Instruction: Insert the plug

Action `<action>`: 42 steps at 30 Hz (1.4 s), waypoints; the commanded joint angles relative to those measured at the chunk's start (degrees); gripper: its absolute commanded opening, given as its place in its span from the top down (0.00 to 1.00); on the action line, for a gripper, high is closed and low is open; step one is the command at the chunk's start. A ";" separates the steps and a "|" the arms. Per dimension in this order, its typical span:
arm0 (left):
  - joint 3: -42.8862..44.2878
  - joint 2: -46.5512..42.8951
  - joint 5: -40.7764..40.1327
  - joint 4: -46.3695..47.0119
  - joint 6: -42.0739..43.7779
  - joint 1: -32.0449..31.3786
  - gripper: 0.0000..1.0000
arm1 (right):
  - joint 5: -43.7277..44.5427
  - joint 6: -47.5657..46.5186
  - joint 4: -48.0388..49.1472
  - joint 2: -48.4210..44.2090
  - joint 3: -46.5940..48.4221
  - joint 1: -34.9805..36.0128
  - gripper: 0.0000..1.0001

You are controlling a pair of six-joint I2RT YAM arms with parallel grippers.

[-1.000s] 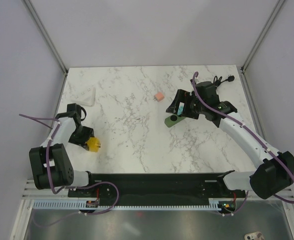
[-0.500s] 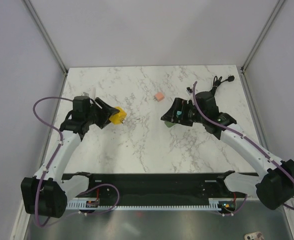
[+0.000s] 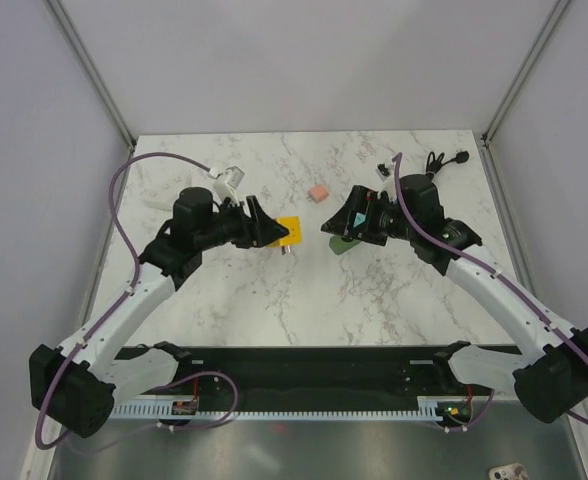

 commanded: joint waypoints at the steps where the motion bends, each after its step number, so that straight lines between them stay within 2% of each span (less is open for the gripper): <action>1: 3.14 -1.33 -3.24 4.59 13.91 -5.07 0.98 | 1.88 -0.61 -7.44 1.63 6.50 -0.72 0.02; 4: 2.78 -1.69 -7.57 4.59 22.52 -9.55 0.98 | -0.05 -0.86 -9.56 2.17 8.44 -1.33 0.02; 8: 1.65 -2.82 -7.94 6.16 33.06 -12.99 0.98 | 1.25 -3.14 -14.11 2.25 12.48 -3.17 0.02; 12: -2.13 -6.25 -5.40 10.82 38.88 -15.09 0.98 | 2.14 -5.70 -16.76 3.31 16.88 -3.71 0.02; 14: -4.07 -8.35 -3.90 13.01 38.72 -15.27 0.98 | 1.01 -6.66 -16.77 4.01 16.88 -3.71 0.02; 16: -4.95 -9.42 -4.86 15.83 36.27 -15.28 0.98 | -0.49 -7.11 -15.98 4.01 15.14 -3.71 0.02; 19: -5.30 -10.82 -7.92 21.10 26.53 -15.28 0.98 | -5.14 -4.83 -7.39 0.95 9.62 -3.62 0.02; 20: -5.30 -11.00 -8.72 21.89 20.93 -15.28 0.98 | -6.20 -4.04 -0.40 -0.20 7.93 -3.71 0.02; 24: -4.07 -11.09 -14.69 23.48 6.05 -15.19 0.98 | -6.92 -3.85 15.37 -4.50 1.34 -2.92 0.02; 26: -3.19 -11.09 -16.90 23.92 -1.58 -15.19 0.98 | 0.70 -8.75 21.69 -6.18 -0.42 -0.03 0.02; 28: -2.41 -10.74 -17.34 24.97 -7.56 -15.19 0.98 | 9.81 -13.84 23.74 -8.11 -1.57 2.34 0.02; 29: -1.97 -10.56 -17.69 24.98 -9.52 -15.19 0.98 | 11.44 -14.83 25.92 -8.38 -1.57 2.70 0.03; 35: 3.39 -7.58 -17.61 21.04 -18.84 -15.19 0.98 | 17.07 -26.59 36.65 -9.26 -4.03 7.97 0.06; 39: 7.00 -5.20 -17.61 17.24 -19.99 -15.19 0.98 | 15.68 -30.57 39.48 -9.52 -4.57 10.79 0.06; 42: 5.17 -5.20 -15.16 22.22 -15.36 -15.27 0.98 | 15.50 -28.74 39.49 -10.05 -3.78 11.14 0.05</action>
